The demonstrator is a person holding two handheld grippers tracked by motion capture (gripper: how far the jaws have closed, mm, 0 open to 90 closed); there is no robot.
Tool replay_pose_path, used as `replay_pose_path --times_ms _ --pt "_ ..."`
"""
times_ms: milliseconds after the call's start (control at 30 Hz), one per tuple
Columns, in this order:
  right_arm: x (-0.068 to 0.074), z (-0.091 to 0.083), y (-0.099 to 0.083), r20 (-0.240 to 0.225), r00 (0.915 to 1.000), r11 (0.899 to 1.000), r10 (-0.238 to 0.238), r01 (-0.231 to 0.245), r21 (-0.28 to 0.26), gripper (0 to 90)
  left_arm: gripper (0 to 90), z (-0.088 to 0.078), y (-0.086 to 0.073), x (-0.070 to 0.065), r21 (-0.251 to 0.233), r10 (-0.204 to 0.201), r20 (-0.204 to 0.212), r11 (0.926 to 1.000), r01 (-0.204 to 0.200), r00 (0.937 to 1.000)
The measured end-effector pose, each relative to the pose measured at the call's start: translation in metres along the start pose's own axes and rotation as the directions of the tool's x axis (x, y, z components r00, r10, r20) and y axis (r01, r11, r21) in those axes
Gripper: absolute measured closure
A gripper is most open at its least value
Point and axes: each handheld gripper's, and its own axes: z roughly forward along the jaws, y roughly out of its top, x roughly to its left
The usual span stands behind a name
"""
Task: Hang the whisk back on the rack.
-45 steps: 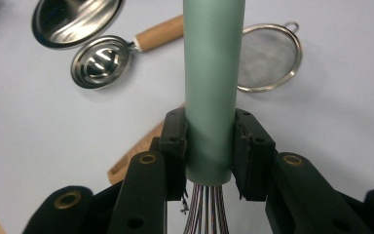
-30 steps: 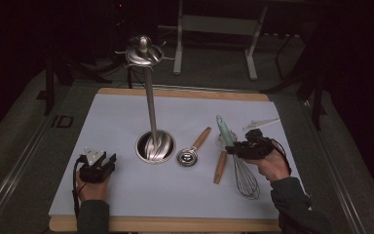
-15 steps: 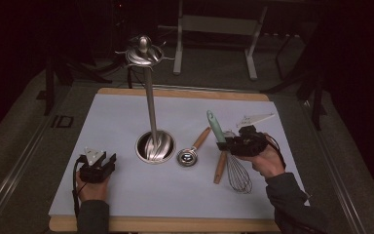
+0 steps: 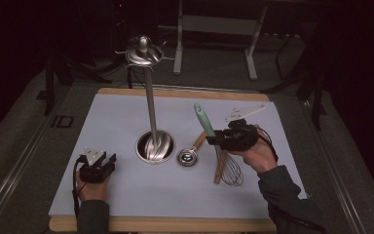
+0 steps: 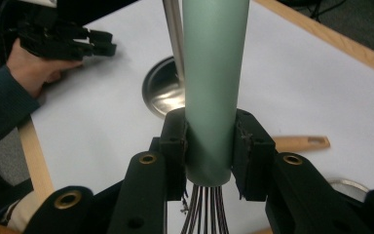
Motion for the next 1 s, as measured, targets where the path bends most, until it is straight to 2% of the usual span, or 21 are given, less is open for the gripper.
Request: replay_pose_path --times_ms 567,800,1000 --pt "0.019 -0.005 0.036 -0.019 0.9991 0.996 -0.039 0.037 -0.082 69.3 59.9 0.0 0.0 0.0 0.001 0.0 0.001 1.0 0.0 1.0" --pt "0.025 -0.006 0.048 -0.04 0.9954 0.989 -0.087 0.081 -0.124 69.3 59.9 0.0 0.0 0.0 0.001 0.0 0.001 1.0 0.0 1.0" --pt "0.029 -0.009 0.058 -0.052 0.9942 0.984 -0.095 0.085 -0.158 69.3 59.9 0.0 0.0 0.0 0.0 0.0 0.0 1.0 0.0 1.0"
